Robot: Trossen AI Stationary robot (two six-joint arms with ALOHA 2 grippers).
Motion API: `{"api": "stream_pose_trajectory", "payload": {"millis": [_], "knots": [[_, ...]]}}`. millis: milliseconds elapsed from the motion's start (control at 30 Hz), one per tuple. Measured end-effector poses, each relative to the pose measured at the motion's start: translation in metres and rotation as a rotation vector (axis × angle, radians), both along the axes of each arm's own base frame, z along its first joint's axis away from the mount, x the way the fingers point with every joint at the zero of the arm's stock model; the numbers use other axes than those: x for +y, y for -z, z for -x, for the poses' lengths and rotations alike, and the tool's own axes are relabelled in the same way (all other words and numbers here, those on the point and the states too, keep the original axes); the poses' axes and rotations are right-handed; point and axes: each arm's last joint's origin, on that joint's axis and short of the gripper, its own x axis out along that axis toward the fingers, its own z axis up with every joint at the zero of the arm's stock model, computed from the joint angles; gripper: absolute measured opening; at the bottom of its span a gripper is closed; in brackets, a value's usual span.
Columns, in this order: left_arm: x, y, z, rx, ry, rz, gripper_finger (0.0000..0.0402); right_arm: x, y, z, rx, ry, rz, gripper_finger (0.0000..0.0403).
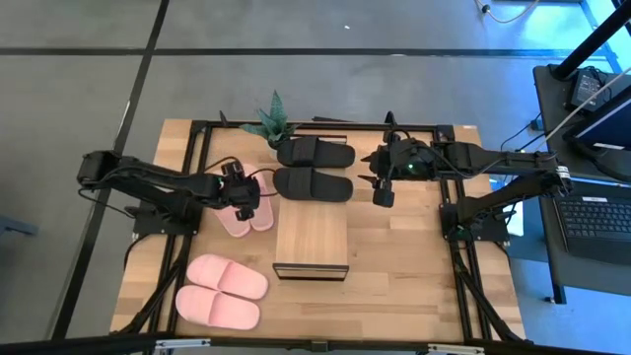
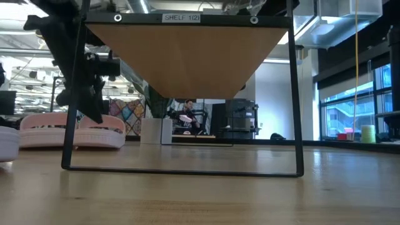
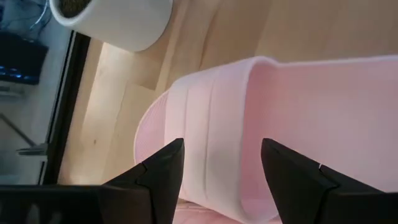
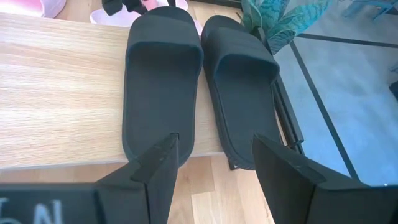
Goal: Pick and place slides into the shelf
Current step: Put the pink slide under the shelf
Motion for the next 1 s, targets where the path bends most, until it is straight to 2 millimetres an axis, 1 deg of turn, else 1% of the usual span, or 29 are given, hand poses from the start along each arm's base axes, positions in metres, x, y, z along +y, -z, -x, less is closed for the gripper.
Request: {"api": "stream_pose_trajectory", "payload": {"millis": [233,400,600,933,1000], "knots": [[0.002,0.011,-0.004,0.077,-0.020,-0.074,0.0203,0.000,0.000,0.000,-0.001,0.002,-0.002,0.0204],[0.002,0.015,-0.005,0.105,-0.024,-0.099,0.0181,0.000,0.000,0.000,0.000,0.002,-0.002,0.0204],[0.002,0.017,-0.006,0.112,-0.024,-0.098,0.0129,0.000,0.000,0.000,0.000,0.002,-0.002,0.0204],[0.003,0.017,-0.007,0.078,-0.052,-0.098,0.0016,0.000,0.001,0.001,0.013,0.002,-0.003,0.0204],[0.003,0.017,-0.007,0.063,-0.071,-0.094,0.0008,0.000,0.002,0.001,0.019,0.002,-0.003,0.0204]]}}
